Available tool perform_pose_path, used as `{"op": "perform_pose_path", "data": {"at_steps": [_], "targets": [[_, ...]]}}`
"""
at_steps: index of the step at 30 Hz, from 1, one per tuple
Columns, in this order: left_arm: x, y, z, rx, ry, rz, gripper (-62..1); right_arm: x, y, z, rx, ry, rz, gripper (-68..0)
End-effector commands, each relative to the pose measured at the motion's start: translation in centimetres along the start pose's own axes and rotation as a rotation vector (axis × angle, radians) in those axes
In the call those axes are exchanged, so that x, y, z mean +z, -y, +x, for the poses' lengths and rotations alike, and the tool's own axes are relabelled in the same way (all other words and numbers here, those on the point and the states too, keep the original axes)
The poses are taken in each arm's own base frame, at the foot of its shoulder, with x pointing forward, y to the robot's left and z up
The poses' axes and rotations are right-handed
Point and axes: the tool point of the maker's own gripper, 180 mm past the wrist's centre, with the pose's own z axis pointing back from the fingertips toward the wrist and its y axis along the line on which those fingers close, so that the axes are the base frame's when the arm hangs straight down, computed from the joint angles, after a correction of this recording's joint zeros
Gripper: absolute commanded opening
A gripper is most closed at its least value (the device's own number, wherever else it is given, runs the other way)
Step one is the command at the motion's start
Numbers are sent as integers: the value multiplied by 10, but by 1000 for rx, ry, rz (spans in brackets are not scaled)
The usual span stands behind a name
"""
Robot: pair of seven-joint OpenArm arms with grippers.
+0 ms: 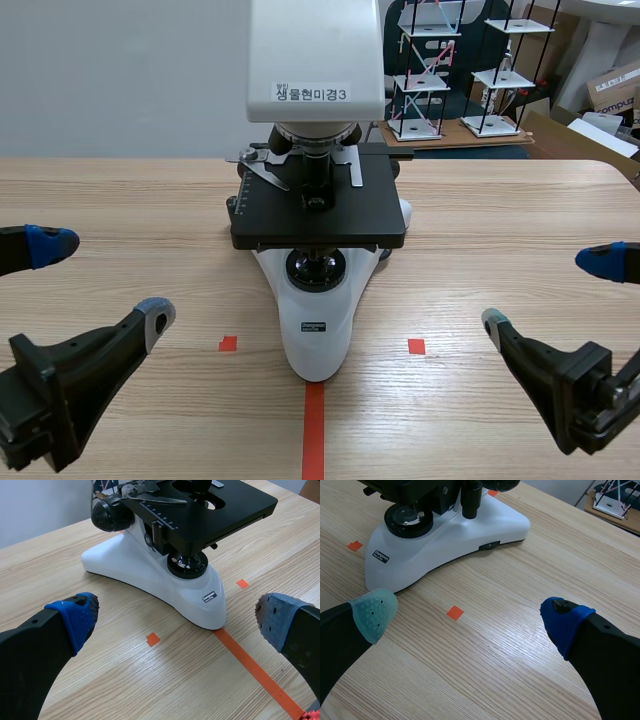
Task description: Point at the objective lens
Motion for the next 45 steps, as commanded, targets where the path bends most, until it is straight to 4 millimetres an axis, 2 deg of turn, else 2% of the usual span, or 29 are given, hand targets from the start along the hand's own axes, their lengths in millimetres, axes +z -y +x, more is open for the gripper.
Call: {"op": "perform_pose_path", "data": {"at_steps": [1, 28, 30, 34, 37, 40, 45], "targets": [[-1, 2, 7, 9, 27, -5, 14, 0, 3, 7, 4, 24, -8, -39], [-1, 4, 5, 13, 22, -9, 14, 0, 3, 7, 4, 24, -8, -39], [-1, 3, 3, 15, 19, -8, -75, 0, 3, 7, 4, 24, -8, -39], [1, 0, -2, 25, 20, 3, -328, 0, 3, 7, 4, 24, -8, -39], [1, -2, -7, 29, 8, 9, -423, 0, 3, 7, 4, 25, -8, -39], [2, -2, -6, 28, 13, 3, -581, 0, 3, 7, 4, 25, -8, -39], [2, 4, 14, 23, 121, -33, -591, 0, 3, 7, 4, 24, -8, -39]]}}
